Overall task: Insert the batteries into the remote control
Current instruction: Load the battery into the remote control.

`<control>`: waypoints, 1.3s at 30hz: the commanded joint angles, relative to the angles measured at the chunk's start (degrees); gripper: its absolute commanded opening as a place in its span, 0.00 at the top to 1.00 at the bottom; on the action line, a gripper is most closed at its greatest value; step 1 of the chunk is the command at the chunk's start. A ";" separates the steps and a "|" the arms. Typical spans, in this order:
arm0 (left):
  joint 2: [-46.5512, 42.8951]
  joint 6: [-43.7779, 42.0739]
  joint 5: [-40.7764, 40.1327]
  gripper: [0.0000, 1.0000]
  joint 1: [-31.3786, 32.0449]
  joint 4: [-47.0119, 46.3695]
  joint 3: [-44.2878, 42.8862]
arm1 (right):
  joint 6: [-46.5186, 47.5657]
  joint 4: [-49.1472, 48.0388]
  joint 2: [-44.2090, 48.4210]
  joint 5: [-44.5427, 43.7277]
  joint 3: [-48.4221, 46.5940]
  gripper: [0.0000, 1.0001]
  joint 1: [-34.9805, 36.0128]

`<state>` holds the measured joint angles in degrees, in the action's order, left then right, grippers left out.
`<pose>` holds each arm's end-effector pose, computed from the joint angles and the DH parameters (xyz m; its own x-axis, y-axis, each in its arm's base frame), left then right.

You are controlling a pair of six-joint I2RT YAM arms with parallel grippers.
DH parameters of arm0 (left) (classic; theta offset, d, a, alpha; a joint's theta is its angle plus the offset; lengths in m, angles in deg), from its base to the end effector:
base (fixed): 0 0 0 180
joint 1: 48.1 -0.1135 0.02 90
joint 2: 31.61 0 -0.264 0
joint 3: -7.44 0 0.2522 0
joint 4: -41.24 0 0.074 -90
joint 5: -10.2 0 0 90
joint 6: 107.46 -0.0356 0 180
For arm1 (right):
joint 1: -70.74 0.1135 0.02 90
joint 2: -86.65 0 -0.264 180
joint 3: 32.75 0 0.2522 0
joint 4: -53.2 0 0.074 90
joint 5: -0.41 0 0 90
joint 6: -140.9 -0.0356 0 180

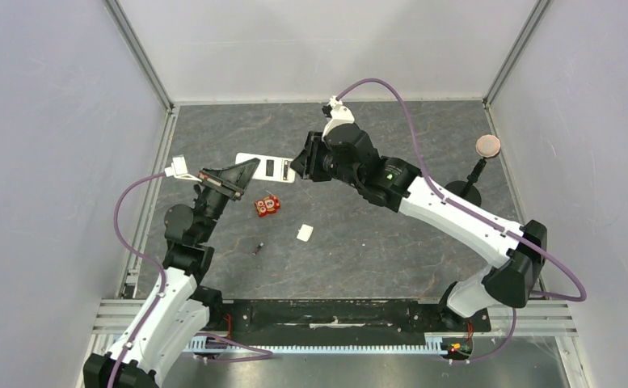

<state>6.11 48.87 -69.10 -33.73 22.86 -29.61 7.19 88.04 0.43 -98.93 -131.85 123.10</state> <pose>0.1603 -0.0479 0.3052 -0.2620 -0.8619 -0.4342 0.4366 0.2954 -0.8498 0.2181 0.2734 0.3923 -0.6415 0.2847 -0.7123 -0.3406 0.7264 0.5970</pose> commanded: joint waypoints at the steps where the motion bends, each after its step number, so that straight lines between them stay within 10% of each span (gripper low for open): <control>1: 0.08 -0.87 0.82 0.98 0.13 -4.76 -0.62 | 0.11 -0.44 -0.70 0.12 -2.99 0.66 0.20; 39: 6.68 -4.58 12.21 0.98 0.13 -9.75 -2.91 | 3.88 -0.39 -7.64 3.45 -10.25 0.67 2.67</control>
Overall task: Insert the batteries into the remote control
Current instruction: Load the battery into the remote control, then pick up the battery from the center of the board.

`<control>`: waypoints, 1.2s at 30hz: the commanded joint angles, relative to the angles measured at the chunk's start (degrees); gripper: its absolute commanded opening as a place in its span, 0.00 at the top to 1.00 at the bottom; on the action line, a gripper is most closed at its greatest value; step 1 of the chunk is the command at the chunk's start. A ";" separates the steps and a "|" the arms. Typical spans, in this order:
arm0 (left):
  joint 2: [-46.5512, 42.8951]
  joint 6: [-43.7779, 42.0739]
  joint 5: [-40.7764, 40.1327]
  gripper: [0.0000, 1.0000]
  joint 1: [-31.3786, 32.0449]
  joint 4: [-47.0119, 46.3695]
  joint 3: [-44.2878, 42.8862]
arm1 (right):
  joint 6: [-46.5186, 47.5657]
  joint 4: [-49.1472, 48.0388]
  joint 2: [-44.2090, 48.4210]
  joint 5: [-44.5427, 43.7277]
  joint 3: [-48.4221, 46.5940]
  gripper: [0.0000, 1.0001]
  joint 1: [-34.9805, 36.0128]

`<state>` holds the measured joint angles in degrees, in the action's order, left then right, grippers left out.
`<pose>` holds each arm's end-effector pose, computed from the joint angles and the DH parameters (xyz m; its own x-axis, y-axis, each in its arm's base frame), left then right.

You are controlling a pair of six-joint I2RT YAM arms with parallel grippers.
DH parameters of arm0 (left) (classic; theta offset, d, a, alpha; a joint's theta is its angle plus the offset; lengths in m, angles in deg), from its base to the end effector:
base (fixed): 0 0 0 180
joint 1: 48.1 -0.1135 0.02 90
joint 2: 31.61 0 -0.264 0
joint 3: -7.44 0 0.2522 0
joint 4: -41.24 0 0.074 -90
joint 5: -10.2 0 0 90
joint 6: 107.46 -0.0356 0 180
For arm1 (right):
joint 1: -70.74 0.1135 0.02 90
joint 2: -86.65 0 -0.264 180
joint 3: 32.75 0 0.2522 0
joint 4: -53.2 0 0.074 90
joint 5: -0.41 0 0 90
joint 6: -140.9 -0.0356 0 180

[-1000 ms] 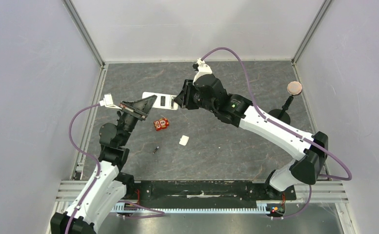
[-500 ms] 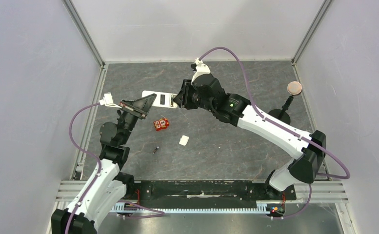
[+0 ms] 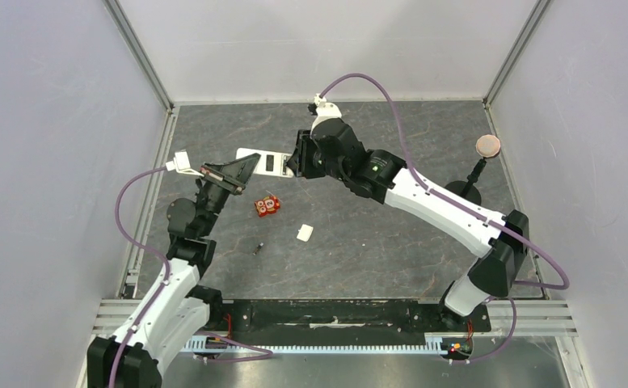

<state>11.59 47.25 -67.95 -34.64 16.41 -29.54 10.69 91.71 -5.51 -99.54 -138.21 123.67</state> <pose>0.1747 -0.0493 0.3016 -0.2445 -0.8514 -0.4641 0.4588 0.3201 -0.8289 0.2304 0.2948 0.3889 -0.6426 0.2043 -0.7385 -0.3625 0.7681 0.5279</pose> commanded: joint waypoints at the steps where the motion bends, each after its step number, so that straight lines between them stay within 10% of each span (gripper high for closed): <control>1: 1.43 -3.42 11.76 0.98 1.10 -3.08 -3.23 | 0.43 -3.80 -2.06 4.15 -4.15 0.68 2.10; 11: 1.20 -5.69 8.72 0.98 1.05 -0.10 -4.24 | 0.31 -0.39 -2.62 2.14 -4.81 0.67 1.94; 27: -3.99 -26.38 -30.16 0.98 1.05 49.62 -20.72 | 6.44 -7.31 7.24 8.58 7.64 0.45 1.15; 36: -11.22 -34.88 -47.48 0.98 1.05 64.43 -28.77 | 14.04 -1.74 -8.75 10.33 3.66 0.44 5.90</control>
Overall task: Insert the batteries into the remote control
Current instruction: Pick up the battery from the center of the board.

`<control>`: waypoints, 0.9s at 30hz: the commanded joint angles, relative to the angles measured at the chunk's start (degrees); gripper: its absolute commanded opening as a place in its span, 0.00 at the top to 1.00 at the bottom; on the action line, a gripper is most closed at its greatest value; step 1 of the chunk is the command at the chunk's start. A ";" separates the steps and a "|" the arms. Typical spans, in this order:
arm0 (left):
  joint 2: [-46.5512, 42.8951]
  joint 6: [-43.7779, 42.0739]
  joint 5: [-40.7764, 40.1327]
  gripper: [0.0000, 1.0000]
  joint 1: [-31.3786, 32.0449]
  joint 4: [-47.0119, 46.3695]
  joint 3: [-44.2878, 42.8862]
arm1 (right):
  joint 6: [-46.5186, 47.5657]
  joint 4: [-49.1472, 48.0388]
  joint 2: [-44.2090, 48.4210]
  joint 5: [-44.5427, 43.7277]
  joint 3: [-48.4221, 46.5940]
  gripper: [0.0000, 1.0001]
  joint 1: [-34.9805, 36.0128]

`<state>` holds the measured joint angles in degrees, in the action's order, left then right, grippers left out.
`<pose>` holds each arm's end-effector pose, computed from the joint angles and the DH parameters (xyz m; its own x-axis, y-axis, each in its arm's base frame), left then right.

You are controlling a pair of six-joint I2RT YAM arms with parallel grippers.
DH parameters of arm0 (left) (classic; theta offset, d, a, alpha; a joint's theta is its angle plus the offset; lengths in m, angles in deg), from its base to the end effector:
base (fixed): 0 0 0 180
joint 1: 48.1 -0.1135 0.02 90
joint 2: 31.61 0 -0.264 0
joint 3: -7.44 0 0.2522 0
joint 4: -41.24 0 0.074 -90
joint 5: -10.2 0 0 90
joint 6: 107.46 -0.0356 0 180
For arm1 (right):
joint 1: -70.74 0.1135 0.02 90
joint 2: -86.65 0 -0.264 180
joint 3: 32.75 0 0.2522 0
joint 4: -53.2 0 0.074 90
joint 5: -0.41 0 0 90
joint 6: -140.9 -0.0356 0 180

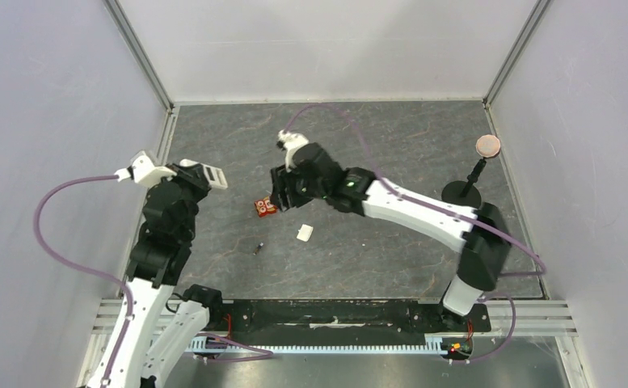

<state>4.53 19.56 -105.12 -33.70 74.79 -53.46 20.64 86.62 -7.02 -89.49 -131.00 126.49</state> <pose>0.1401 -0.0203 0.3586 -0.0070 -0.5601 -0.8284 -0.2365 0.8059 -0.5428 0.2162 0.3177 0.3442 -0.6515 -0.0614 -0.7562 -0.5779 0.6860 0.4422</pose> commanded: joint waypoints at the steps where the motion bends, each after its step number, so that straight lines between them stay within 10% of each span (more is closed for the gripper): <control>1: -5.27 -8.02 -10.66 0.98 0.11 6.49 -5.40 | 3.06 4.49 -9.13 -1.92 -4.90 0.44 3.80; 15: -11.45 -11.54 -2.14 0.98 0.11 7.13 -8.45 | -40.70 9.00 -22.76 -10.31 -10.34 0.57 9.08; 27: -16.54 -13.12 -3.33 0.98 0.11 9.04 -8.52 | -55.13 12.75 -32.67 -8.65 -15.64 0.63 9.29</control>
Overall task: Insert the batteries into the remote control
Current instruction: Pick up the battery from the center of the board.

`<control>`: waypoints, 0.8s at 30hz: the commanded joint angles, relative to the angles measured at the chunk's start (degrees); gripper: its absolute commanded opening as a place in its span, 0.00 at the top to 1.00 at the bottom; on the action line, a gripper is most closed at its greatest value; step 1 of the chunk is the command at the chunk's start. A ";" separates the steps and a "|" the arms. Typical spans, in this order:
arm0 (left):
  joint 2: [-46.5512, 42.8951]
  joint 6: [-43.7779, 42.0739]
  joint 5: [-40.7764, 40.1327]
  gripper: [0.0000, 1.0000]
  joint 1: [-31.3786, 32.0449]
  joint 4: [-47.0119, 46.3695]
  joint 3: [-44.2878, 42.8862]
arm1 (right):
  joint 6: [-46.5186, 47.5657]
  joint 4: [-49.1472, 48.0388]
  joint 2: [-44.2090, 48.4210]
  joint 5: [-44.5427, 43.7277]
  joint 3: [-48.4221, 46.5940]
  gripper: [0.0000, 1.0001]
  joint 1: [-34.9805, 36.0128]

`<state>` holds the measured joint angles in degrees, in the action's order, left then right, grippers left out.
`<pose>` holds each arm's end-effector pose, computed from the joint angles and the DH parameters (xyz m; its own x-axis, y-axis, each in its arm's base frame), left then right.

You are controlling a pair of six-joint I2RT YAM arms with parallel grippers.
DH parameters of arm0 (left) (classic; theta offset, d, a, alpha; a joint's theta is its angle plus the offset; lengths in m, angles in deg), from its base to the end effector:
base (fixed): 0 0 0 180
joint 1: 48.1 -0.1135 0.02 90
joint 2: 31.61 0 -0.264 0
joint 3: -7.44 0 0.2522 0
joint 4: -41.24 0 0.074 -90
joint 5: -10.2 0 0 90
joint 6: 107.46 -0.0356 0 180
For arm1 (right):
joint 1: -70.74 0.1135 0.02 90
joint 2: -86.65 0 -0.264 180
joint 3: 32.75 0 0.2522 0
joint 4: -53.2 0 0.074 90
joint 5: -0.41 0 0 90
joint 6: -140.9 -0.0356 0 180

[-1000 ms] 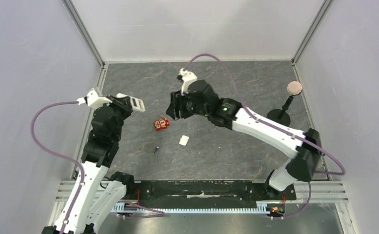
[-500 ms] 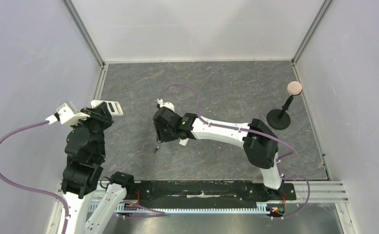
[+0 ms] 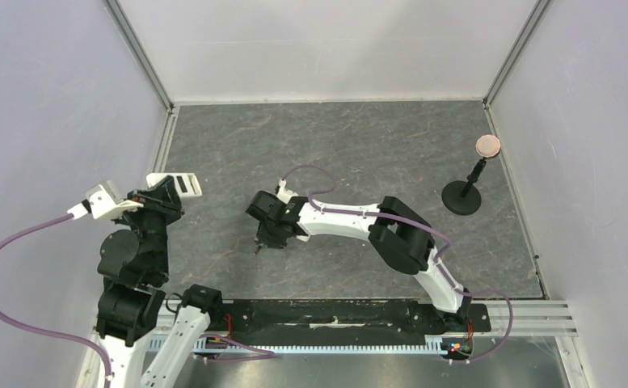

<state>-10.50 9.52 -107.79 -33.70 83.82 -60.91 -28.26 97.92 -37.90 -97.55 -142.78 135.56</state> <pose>0.0526 0.0037 0.4023 0.1760 -0.4588 -0.8709 -0.1724 0.8567 -0.4862 0.2043 0.4230 0.1738 -0.9194 0.3305 -0.2131 0.1962 0.8551 0.4799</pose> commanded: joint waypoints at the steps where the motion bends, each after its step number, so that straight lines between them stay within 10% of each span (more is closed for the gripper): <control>1: -1.82 -3.08 -0.59 0.98 0.11 0.09 -0.97 | -6.52 1.67 -2.36 -0.28 -4.37 0.63 0.27; 24: -10.35 -4.13 -3.94 0.98 0.11 1.50 2.91 | -4.83 16.80 -10.89 -0.82 -12.61 0.79 0.40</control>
<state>-19.44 8.15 -109.87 -33.70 86.64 -58.20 -33.92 108.28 -46.84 -96.96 -155.11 135.63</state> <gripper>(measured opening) 0.271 0.227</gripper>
